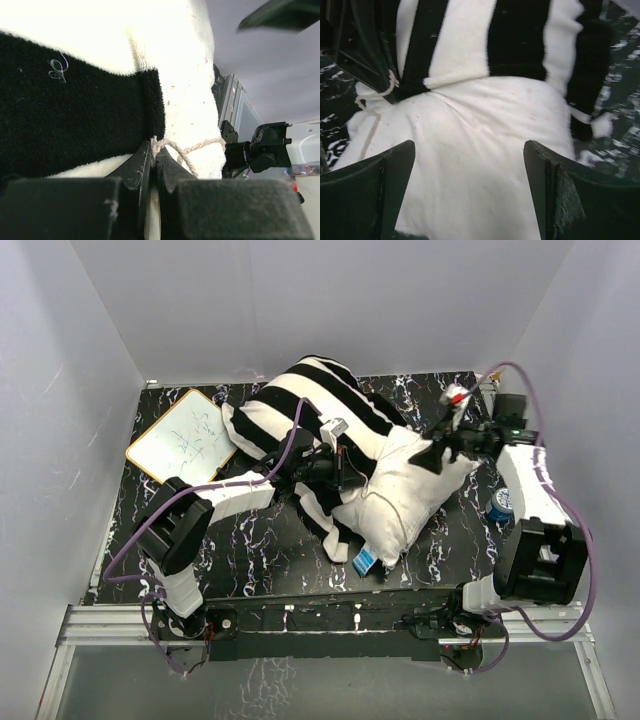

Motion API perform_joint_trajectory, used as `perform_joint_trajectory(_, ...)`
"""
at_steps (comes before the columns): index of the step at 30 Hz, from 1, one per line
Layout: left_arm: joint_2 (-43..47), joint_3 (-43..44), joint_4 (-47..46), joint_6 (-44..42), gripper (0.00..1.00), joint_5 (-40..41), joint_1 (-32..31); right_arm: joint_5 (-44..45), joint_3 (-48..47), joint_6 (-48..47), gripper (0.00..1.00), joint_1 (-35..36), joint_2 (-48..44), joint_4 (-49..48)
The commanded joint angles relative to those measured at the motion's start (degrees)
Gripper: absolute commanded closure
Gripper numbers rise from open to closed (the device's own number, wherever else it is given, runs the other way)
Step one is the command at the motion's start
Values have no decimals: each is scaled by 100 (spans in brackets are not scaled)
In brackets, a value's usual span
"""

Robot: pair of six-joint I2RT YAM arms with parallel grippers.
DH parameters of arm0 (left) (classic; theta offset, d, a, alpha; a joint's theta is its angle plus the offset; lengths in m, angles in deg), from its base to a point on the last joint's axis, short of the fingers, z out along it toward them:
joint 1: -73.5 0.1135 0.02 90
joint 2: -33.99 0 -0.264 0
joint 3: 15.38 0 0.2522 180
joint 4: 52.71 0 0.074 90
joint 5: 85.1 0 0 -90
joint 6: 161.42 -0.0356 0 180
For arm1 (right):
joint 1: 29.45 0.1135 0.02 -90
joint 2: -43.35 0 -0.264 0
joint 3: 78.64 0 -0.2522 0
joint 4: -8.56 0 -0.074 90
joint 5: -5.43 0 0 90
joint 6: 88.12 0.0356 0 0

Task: Put the pillow into the pillowcase
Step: Stuff the pillow into the pillowcase.

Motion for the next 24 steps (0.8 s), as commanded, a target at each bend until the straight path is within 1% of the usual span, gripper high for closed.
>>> perform_joint_trajectory(1,38,-107,367,-50,100,-690,-187,388,-624,-1090,1,-837,-345,1519)
perform_joint_trajectory(3,64,-45,433,-95,100,-769,-186,950,-564,-885,0,-946,-37,1162)
perform_joint_trajectory(4,88,0,478,-131,100,-809,-188,1073,-558,-924,0,-958,189,1126)
perform_joint_trajectory(6,151,93,569,-222,100,-867,-192,1084,-542,-925,1,-933,693,995)
perform_joint_trajectory(9,256,297,691,-344,100,-968,-187,1101,-559,-585,1,-689,1329,591)
perform_joint_trajectory(10,266,418,705,-352,100,-1017,-192,1003,-552,-464,5,-548,1455,472)
perform_joint_trajectory(11,254,567,742,-367,100,-1064,-192,811,-559,-349,14,-389,1553,393)
perform_joint_trajectory(12,218,783,778,-370,100,-1111,-188,549,-588,-254,31,-215,1597,399)
perform_joint_trajectory(13,137,1151,807,-366,100,-1157,-187,278,-636,-133,53,22,1682,372)
perform_joint_trajectory(14,21,1456,810,-339,100,-1210,-192,-64,-682,60,70,114,1743,236)
perform_joint_trajectory(15,-144,1846,783,-259,100,-1299,-192,-354,-720,385,82,292,1698,-59)
perform_joint_trajectory(16,-353,2211,713,-117,100,-1392,-191,-536,-723,932,88,399,1518,-662)
perform_joint_trajectory(17,-573,2643,595,87,100,-1511,-203,-608,-671,1640,91,455,1312,-1470)
perform_joint_trajectory(18,-808,3097,466,304,100,-1617,-216,-584,-519,2636,92,473,947,-2728)
perform_joint_trajectory(19,-1041,3516,310,492,100,-1693,-242,-427,-311,4137,92,474,693,-4198)
perform_joint_trajectory(20,-1293,3983,230,660,100,-1743,-286,-184,-160,5068,92,472,509,-5483)
perform_joint_trajectory(21,-1528,4461,216,794,100,-1768,-323,21,-204,5628,92,469,405,-6257)
perform_joint_trajectory(24,-2236,5866,271,1089,100,-1819,-396,381,-913,6408,92,423,407,-6927)
